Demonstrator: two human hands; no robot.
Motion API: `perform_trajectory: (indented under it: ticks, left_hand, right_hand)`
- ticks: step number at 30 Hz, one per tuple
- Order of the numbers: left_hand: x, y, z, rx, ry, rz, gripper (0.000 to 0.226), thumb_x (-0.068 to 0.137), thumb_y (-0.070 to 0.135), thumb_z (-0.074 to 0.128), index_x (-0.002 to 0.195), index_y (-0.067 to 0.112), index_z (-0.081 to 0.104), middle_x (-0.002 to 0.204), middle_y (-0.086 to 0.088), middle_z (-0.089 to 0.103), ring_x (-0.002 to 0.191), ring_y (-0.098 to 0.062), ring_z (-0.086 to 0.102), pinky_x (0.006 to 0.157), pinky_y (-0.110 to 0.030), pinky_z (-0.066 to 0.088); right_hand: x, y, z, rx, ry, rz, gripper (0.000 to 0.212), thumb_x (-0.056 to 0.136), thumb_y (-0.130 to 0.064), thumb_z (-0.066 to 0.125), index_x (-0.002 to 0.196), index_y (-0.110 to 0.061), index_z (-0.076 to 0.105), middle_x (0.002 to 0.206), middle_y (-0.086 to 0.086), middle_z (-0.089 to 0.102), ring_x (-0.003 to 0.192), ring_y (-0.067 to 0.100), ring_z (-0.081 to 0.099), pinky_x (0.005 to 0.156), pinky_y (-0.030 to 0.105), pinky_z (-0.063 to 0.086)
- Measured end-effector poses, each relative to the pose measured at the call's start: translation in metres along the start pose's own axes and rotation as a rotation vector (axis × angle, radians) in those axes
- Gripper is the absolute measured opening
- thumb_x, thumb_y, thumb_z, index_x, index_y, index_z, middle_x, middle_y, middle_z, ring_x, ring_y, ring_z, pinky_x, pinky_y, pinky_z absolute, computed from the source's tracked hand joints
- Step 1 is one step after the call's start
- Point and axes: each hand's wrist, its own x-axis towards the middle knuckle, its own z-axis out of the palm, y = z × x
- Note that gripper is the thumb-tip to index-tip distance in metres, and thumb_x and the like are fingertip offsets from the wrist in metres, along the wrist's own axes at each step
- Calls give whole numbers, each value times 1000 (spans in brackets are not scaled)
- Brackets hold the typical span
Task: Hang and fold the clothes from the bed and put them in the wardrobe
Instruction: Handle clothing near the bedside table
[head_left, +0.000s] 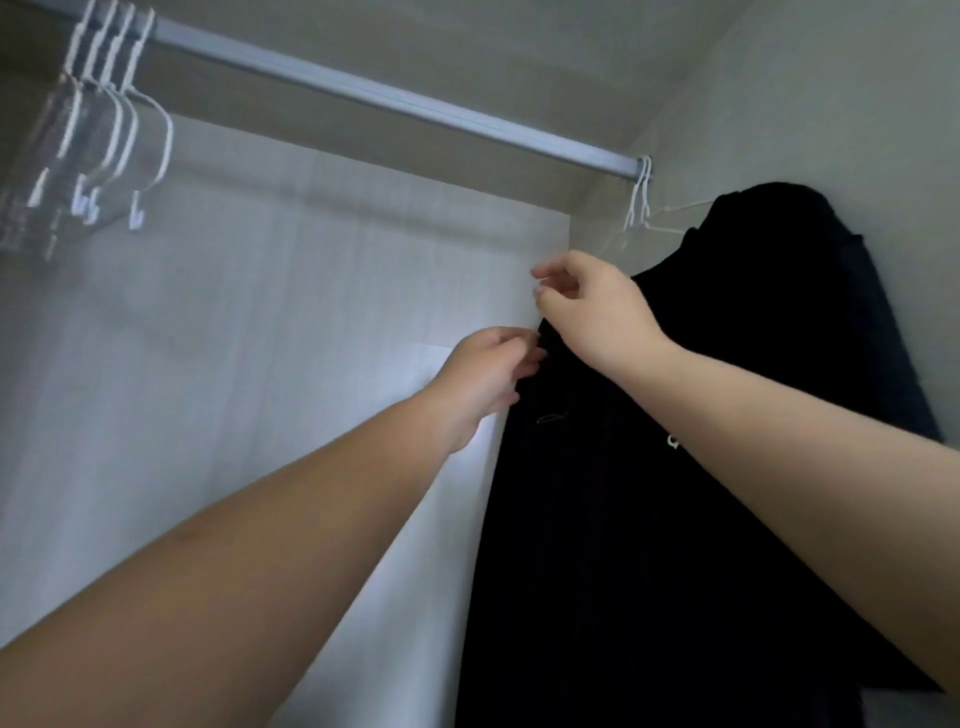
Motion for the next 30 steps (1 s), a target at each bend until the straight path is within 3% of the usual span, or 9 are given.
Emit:
perform_trajectory:
  ticks: [4,7,12,17,20,23,28,30]
  left_hand:
    - [-41,-20,-44,46,175,-57,17,96,32,53,106,23,63,99,10,69,97,-6,65,91,-30,47]
    - [-82,-40,-70,148,252,-63,12,95,30,53,97,26,65,95,12,71,91,-1,66,88,-27,47]
    - [-177,-60,-103,253,355,-130,12,95,27,54,98,24,66,94,10,72,86,1,68,79,-24,49]
    - [-281,-47,-121,388,550,-181,12,94,15,55,93,19,67,90,3,72,79,-1,65,67,-8,45]
    - [-362,-19,-124,436,731,-179,12,96,8,53,96,11,64,91,-5,68,80,-4,63,69,-7,45]
    - [-444,21,-112,505,914,-251,12,95,13,55,101,9,65,93,-3,68,82,-4,63,70,-7,46]
    - [-572,96,-68,637,1245,-299,9,93,20,58,93,23,66,87,9,71,85,-5,65,85,-28,46]
    - [-618,127,-44,686,1395,-285,9,94,20,58,93,22,66,84,9,72,85,-6,66,88,-30,47]
  right_hand:
    - [-55,-17,42,435,-120,222,20,92,-20,56,111,-24,60,91,-15,62,81,0,57,71,16,44]
    - [-96,-36,65,604,-194,286,21,92,-16,55,112,-24,60,97,-13,64,88,-1,60,80,18,48]
    - [-163,-84,95,834,-358,367,20,92,-12,56,104,-27,62,100,-12,66,93,-4,61,95,24,49]
    - [-220,-132,103,1043,-526,316,20,91,-11,59,103,-28,62,104,-10,65,91,-6,61,97,27,48]
    - [-258,-179,100,1220,-686,265,21,90,-10,60,97,-30,62,103,-9,66,88,-10,61,95,26,48]
    - [-299,-230,85,1366,-855,204,21,90,-11,60,96,-32,63,104,-10,67,91,-10,61,93,23,48]
    - [-368,-327,31,1617,-1122,47,21,90,-7,60,99,-26,63,105,-8,66,88,-11,61,83,10,47]
    - [-395,-364,3,1679,-1216,-48,22,89,-7,61,99,-27,63,106,-8,66,93,-6,61,87,16,47]
